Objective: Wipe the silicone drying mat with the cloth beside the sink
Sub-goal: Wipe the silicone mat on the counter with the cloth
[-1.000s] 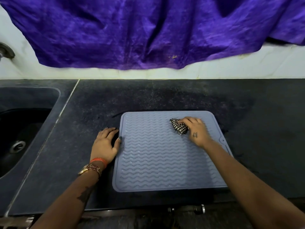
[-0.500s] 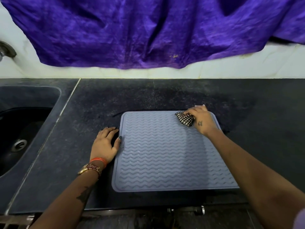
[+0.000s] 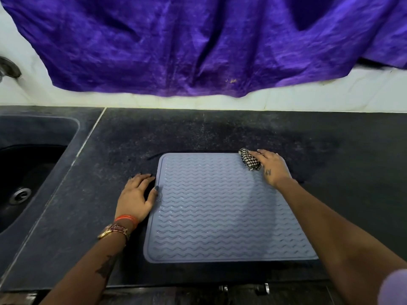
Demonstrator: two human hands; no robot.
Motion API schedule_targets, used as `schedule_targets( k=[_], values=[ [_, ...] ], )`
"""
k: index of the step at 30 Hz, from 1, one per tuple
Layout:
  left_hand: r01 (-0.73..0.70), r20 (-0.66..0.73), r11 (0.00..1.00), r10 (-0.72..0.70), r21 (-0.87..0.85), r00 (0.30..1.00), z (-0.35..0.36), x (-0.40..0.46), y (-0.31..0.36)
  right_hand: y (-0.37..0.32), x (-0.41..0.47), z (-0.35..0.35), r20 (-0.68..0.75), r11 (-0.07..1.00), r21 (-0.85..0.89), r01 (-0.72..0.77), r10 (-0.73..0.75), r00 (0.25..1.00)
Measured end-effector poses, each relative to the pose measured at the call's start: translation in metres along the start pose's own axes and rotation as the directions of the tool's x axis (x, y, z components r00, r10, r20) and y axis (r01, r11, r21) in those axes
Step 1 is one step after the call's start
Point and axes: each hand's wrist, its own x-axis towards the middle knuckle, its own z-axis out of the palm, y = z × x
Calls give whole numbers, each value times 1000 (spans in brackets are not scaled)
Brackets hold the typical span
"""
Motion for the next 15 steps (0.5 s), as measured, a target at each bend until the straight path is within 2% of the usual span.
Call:
schedule_targets(
  k=[2, 3, 6, 8, 12, 15],
  values=[
    [1, 2, 1000, -1, -1, 1000, 0, 0, 1, 5, 10, -15, 36, 992, 118, 46, -51, 998],
    [1, 2, 1000, -1, -1, 1000, 0, -1, 1, 9, 12, -18, 6, 989, 141, 51, -53, 999],
    [4, -7, 1000, -4, -10, 1000, 1, 0, 1, 16, -2, -7, -95, 998, 46, -51, 55, 994],
    [4, -6, 1000, -4, -13, 1000, 1, -1, 1, 19, -10, 4, -62, 994, 45, -97, 100, 993],
    [10, -2, 1000, -10, -9, 1000, 0, -1, 2, 25, 4, -18, 1, 977, 213, -6, 6, 1000],
    [1, -10, 1000, -2, -17, 1000, 0, -1, 1, 30, -10, -16, -120, 981, 193, -34, 58, 991]
  ],
)
